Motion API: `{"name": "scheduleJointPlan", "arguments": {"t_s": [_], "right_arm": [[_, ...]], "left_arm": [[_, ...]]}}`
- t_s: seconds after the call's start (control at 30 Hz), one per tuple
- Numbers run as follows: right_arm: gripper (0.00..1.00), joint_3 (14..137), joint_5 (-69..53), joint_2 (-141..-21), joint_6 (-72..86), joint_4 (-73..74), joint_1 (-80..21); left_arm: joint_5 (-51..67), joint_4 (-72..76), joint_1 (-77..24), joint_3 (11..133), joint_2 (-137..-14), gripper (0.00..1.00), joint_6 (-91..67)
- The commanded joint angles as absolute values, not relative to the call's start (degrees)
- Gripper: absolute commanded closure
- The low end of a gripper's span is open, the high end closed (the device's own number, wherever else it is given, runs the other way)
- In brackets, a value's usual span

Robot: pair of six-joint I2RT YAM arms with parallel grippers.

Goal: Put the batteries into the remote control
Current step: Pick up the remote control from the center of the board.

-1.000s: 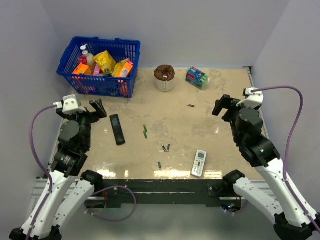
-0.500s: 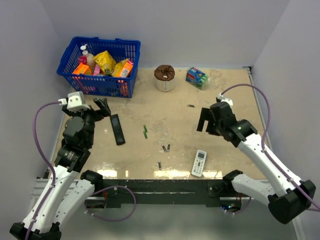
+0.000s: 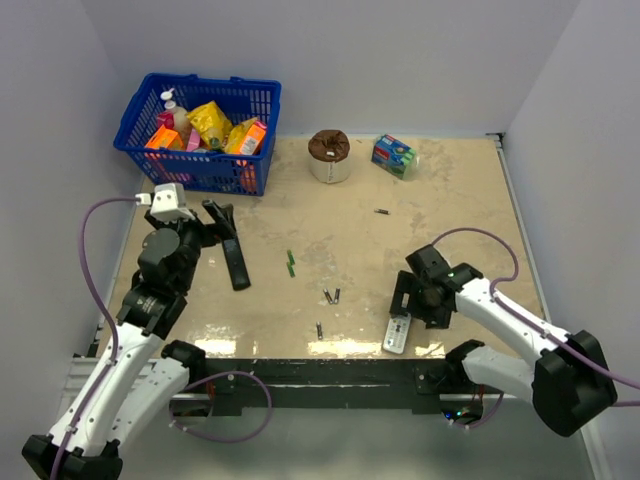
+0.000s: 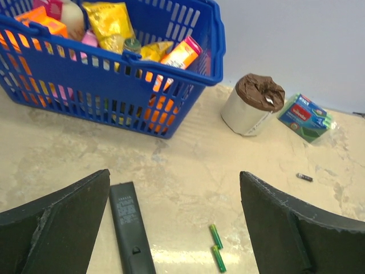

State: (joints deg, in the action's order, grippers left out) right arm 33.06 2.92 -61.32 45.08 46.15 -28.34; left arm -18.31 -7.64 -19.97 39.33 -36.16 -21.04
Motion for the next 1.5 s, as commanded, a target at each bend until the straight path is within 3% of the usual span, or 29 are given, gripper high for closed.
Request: {"name": "scheduleJointPlan", "arguments": {"t_s": [0.0,0.27,0.4,0.5,0.6,0.63,0.77,0.97,1.17,1.47], "right_arm": [[0.1,31.99,0.18,-62.75,48.16,40.52,-29.7],[0.18,33.57,0.88,-69.08,49.31,37.1,-35.24],[0.26,34.36,2.81,-73.46,50.8,36.3,-39.1],[0.37,37.17,5.97,-75.76,50.71,37.35,-42.27],[0.53,41.04,8.7,-77.6,49.4,37.79,-44.38],[0.64,42.0,8.79,-77.35,48.52,37.1,-44.99],[0.82,45.26,5.99,-75.77,45.36,29.48,-46.14],[0.85,47.98,-9.47,-70.58,34.73,13.64,-46.14],[0.91,51.32,-21.5,-67.86,21.81,5.56,-46.14],[0.9,56.59,-36.12,-69.25,11.16,0.27,-46.14]], "left_arm": [[-14.59,-7.73,-20.13,38.94,-36.74,0.0,-23.55],[-10.02,-8.09,-20.13,38.85,-38.05,0.0,-23.29],[-6.86,-7.74,-20.13,39.02,-39.11,0.0,-22.24],[-2.91,-7.39,-20.13,39.29,-40.34,0.0,-21.36],[2.26,-5.89,-20.13,39.2,-41.48,0.0,-20.31],[6.03,-4.32,-20.13,39.2,-41.92,0.0,-19.35],[15.63,-0.97,-20.13,39.2,-43.24,0.0,-17.32],[29.34,3.69,-20.13,39.55,-44.65,0.0,-13.89],[41.56,5.18,-20.13,42.18,-48.69,0.0,-13.44],[57.21,14.93,-20.13,44.74,-54.31,0.0,-20.21]]}}
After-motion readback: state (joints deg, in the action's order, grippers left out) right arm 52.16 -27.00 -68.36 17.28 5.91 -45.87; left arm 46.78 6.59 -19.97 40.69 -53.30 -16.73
